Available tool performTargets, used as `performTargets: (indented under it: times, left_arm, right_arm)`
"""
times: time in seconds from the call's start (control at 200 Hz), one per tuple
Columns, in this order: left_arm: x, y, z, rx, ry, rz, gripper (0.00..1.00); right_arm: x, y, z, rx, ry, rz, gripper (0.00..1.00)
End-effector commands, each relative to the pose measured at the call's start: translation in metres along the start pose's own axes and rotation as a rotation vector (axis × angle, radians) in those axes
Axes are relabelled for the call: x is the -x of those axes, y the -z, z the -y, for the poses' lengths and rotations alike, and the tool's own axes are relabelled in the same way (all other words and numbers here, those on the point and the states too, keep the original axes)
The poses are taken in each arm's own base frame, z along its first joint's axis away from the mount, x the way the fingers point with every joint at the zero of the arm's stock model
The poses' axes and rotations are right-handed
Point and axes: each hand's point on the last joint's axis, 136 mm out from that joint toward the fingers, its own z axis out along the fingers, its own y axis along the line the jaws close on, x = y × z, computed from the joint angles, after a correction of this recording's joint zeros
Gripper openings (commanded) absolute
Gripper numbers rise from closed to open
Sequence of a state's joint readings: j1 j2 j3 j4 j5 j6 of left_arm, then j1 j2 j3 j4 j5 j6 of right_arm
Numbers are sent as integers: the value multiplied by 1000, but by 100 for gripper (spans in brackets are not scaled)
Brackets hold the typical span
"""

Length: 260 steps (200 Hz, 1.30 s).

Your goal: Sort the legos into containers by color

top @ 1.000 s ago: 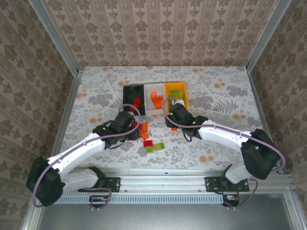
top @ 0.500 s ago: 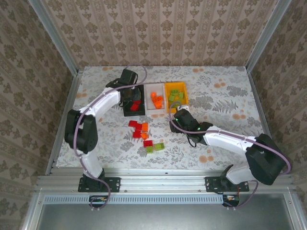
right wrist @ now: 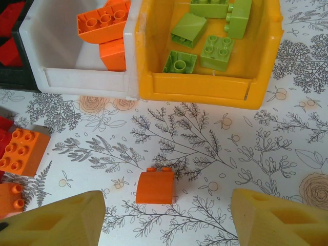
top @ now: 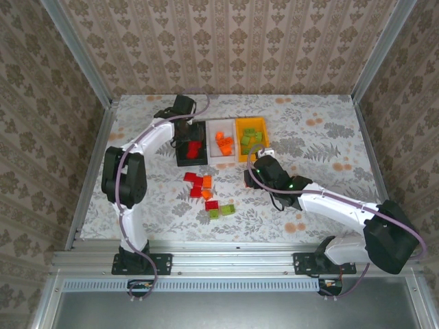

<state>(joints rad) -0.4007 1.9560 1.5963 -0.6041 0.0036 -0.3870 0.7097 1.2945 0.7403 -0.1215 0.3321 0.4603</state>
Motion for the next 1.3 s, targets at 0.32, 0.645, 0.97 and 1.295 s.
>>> performTargets:
  times: [0.32,0.645,0.97,1.295]
  left_arm:
    - [-104,71,35,-158,-22,23,77]
    - [-203,66,62,-142,47,-11,90]
    - [-250,35,71,-56,61,-99,78]
    - [-254,28,69,9,11,-96,64]
  right_arm:
    - [13,11,7,-25,26,44,67]
    - [-11,-21,28,-147,75,-5,73]
    - [-13,-15,36,-158,68,2,73]
    - [-10,-11,41,-157,41,17,73]
